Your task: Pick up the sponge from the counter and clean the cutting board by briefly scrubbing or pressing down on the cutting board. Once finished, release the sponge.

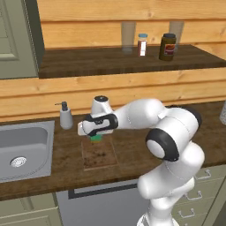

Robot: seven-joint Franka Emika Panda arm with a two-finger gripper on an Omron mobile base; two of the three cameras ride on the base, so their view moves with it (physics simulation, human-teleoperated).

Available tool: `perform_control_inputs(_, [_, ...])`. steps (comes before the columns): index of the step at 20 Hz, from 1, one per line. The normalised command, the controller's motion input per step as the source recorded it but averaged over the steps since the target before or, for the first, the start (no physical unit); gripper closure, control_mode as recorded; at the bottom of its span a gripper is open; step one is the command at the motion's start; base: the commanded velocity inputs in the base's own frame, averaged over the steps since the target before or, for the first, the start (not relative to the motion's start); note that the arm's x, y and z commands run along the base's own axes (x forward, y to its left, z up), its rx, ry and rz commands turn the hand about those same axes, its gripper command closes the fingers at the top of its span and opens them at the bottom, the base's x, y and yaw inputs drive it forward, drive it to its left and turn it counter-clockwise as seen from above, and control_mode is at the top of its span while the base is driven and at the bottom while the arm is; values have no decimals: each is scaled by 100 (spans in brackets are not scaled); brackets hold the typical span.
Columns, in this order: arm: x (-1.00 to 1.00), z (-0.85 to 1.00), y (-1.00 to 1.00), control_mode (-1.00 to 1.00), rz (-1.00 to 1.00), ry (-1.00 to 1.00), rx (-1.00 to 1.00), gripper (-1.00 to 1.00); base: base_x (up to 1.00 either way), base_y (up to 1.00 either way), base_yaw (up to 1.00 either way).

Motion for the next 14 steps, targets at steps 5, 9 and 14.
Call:
perform_control_inputs(5, [22,0,40,-100,0,0,-1,100,0,0,0])
perform_control_inputs(9, [26,0,24,-100,0,0,0,100,0,0,0])
perform_control_inputs(14, [20,-2,0,-100,2,0,0,100,0,0,0])
